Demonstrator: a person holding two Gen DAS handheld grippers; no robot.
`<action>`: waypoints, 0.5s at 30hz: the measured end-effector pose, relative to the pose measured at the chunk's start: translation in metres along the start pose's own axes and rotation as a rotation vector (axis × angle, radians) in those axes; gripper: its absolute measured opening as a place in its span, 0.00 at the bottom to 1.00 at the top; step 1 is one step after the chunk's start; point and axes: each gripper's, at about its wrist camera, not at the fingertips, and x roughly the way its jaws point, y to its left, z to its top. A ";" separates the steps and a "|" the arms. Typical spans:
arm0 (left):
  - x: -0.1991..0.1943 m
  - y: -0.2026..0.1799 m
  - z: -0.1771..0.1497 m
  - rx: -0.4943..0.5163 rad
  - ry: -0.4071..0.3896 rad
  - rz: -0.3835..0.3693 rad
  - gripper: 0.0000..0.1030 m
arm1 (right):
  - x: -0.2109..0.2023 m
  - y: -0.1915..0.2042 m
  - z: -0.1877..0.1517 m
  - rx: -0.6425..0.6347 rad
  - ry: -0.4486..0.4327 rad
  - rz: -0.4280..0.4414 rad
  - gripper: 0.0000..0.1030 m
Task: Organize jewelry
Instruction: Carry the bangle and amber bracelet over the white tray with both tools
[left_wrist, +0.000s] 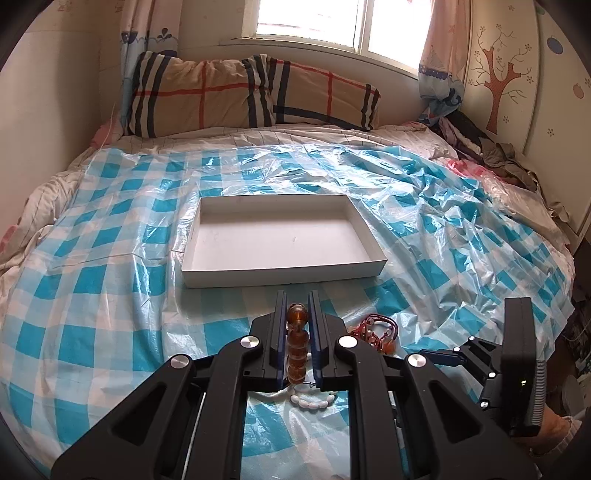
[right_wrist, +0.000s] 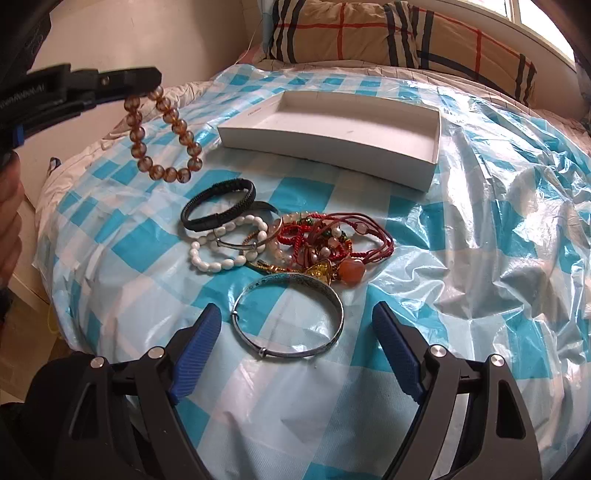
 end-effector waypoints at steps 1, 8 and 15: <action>0.000 0.000 0.000 0.002 -0.001 0.000 0.10 | 0.003 -0.001 0.000 0.001 0.004 0.022 0.62; 0.005 0.005 0.004 -0.002 -0.001 0.013 0.10 | -0.008 -0.023 0.007 0.088 -0.036 0.029 0.13; 0.011 0.009 0.001 -0.016 0.012 0.012 0.10 | -0.010 0.003 0.011 -0.015 -0.042 0.070 0.83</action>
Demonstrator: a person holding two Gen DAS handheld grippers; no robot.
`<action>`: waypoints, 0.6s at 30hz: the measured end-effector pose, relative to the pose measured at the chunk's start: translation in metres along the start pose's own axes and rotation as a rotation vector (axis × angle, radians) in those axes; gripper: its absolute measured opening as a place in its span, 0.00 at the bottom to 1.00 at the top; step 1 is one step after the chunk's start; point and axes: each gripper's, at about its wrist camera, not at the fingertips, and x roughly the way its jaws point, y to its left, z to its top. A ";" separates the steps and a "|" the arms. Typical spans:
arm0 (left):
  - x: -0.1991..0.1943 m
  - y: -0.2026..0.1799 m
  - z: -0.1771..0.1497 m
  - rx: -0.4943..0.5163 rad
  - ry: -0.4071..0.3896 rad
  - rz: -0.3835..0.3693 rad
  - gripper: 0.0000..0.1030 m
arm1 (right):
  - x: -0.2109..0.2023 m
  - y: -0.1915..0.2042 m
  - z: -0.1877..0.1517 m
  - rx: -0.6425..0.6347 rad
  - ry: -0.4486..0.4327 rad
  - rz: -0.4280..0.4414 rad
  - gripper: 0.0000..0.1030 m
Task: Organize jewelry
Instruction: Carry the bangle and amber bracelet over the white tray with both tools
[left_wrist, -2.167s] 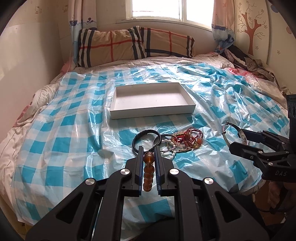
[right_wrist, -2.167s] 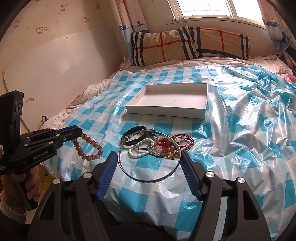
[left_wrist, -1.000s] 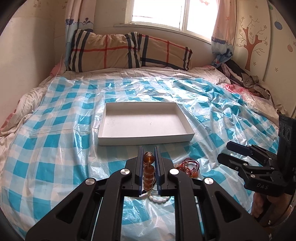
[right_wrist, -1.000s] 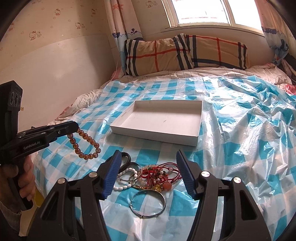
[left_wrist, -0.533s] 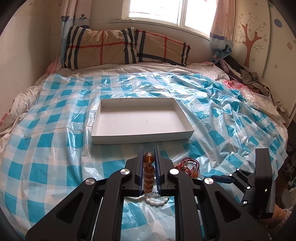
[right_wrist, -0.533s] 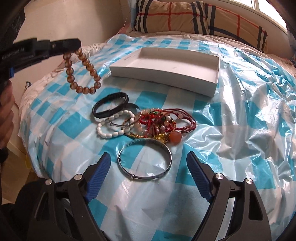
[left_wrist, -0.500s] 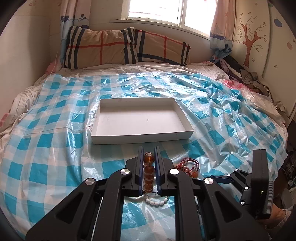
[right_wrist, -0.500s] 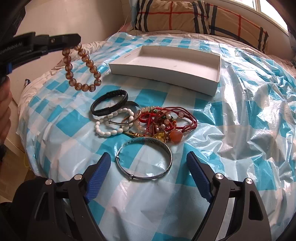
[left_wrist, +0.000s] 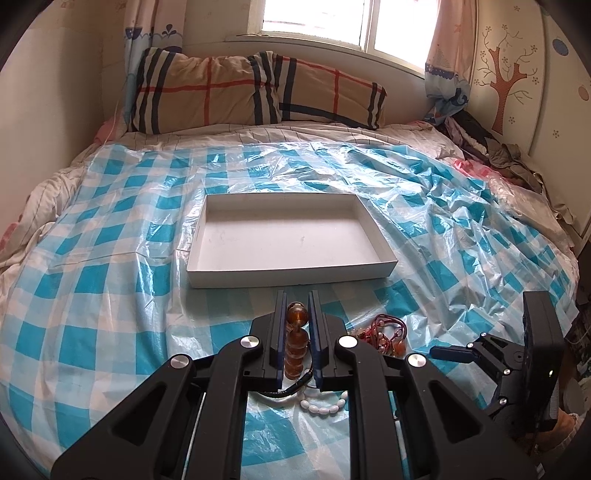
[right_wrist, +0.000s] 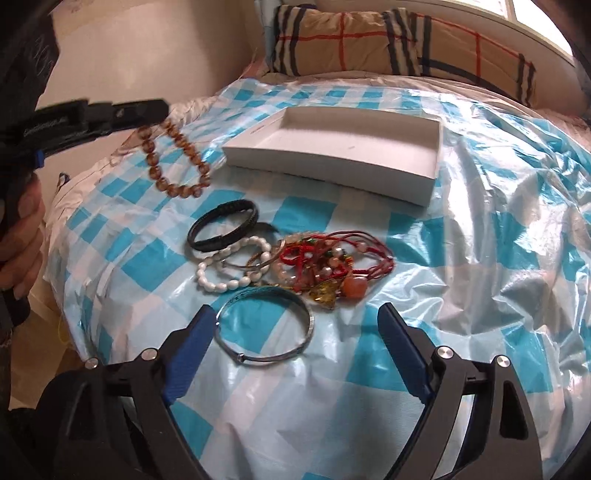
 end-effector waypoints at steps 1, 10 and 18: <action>0.001 0.000 -0.001 -0.003 0.004 -0.003 0.10 | 0.006 0.004 0.000 -0.018 0.011 -0.003 0.83; 0.004 -0.002 -0.001 0.001 0.007 -0.005 0.10 | 0.023 0.003 0.002 -0.018 0.043 0.019 0.66; 0.016 0.001 0.010 -0.005 0.000 -0.011 0.10 | -0.015 -0.027 0.028 0.076 -0.143 -0.027 0.66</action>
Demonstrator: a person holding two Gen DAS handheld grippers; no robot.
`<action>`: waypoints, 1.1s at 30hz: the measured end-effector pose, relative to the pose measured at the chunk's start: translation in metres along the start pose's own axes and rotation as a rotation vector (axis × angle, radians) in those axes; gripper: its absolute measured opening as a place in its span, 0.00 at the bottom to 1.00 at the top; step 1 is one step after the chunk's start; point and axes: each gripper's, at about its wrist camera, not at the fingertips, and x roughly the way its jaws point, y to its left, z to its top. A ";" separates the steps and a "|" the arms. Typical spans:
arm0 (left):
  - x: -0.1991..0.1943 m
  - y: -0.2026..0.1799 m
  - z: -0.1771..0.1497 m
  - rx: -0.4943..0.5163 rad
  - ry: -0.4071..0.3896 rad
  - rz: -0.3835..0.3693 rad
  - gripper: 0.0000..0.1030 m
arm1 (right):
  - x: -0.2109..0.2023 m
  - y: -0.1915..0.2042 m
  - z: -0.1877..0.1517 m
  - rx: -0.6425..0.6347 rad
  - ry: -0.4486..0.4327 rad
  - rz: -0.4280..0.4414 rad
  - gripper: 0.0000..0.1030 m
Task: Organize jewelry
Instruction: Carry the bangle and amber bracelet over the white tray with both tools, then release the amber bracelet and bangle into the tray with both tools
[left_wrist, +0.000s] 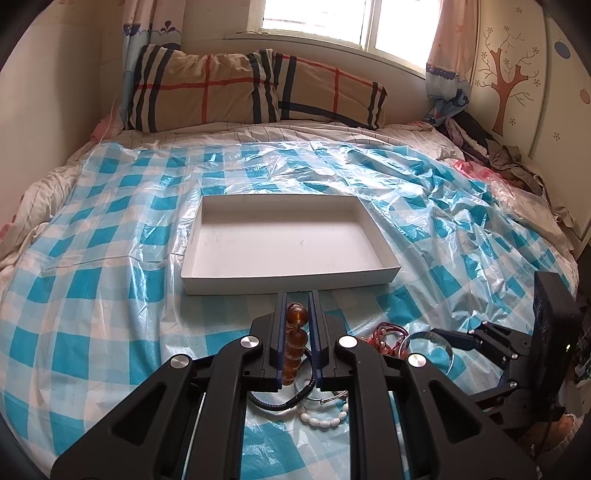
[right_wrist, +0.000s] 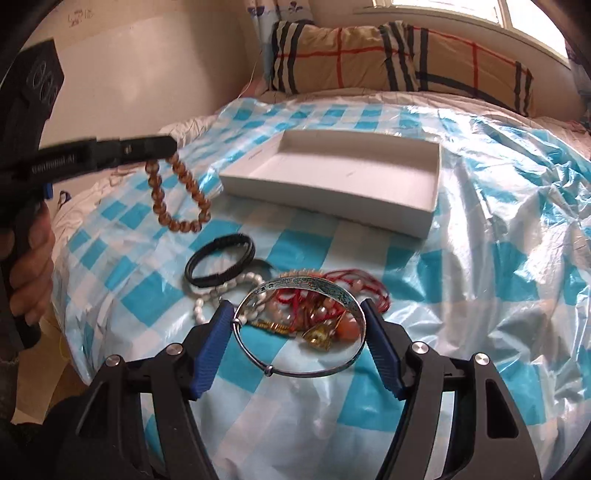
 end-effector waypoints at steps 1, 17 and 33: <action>0.003 0.000 0.002 -0.003 0.001 -0.003 0.10 | -0.001 -0.005 0.005 0.011 -0.021 -0.010 0.66; 0.071 0.009 0.067 -0.043 -0.064 -0.056 0.10 | 0.053 -0.039 0.083 0.019 -0.139 -0.066 0.66; 0.188 0.066 0.031 -0.113 0.199 0.054 0.11 | 0.131 -0.064 0.093 -0.006 -0.010 -0.145 0.69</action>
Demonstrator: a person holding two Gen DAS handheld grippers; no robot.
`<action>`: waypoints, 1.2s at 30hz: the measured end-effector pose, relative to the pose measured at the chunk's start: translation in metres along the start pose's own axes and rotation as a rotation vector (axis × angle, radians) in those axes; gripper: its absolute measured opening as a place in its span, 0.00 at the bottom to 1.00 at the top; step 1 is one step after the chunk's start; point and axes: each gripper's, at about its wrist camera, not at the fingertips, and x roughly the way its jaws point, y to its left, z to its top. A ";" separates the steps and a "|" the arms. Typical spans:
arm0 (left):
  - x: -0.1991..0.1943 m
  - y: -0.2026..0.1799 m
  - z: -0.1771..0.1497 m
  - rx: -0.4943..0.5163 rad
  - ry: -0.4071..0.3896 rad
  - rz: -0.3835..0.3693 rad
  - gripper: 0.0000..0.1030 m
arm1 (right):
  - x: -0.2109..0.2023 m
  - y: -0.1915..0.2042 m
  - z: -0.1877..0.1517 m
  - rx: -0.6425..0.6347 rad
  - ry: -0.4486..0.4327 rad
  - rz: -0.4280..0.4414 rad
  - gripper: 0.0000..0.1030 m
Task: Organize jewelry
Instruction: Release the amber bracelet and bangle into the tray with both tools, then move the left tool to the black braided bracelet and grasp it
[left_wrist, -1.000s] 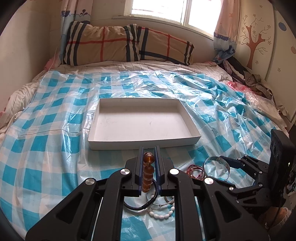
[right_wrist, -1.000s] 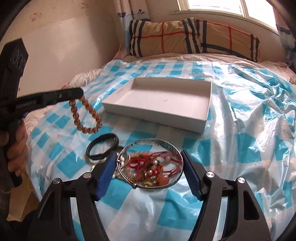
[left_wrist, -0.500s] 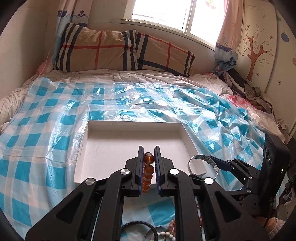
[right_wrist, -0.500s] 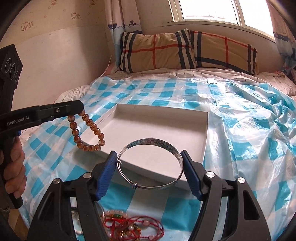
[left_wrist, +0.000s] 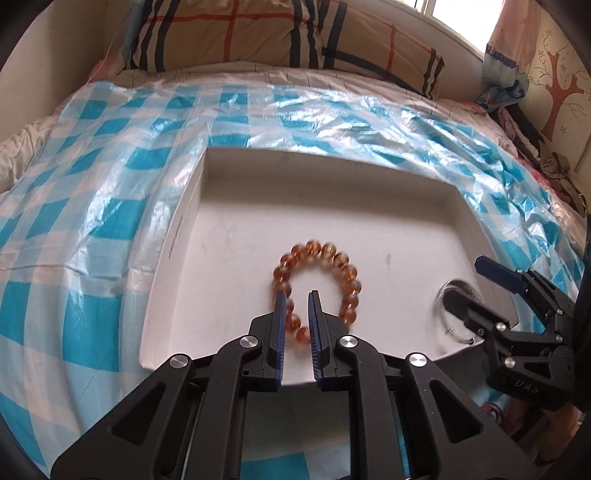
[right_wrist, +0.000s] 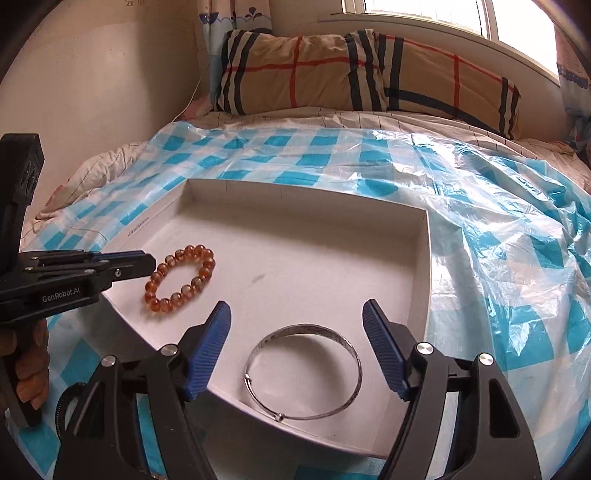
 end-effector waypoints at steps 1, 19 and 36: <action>0.000 0.000 -0.005 0.006 0.004 -0.001 0.11 | 0.000 0.000 -0.003 -0.001 0.013 0.001 0.69; -0.110 0.011 -0.075 -0.009 0.002 0.029 0.18 | -0.110 0.020 -0.046 0.066 0.037 0.133 0.70; -0.184 -0.052 -0.161 0.019 -0.066 0.028 0.54 | -0.190 0.028 -0.117 0.122 0.071 0.076 0.73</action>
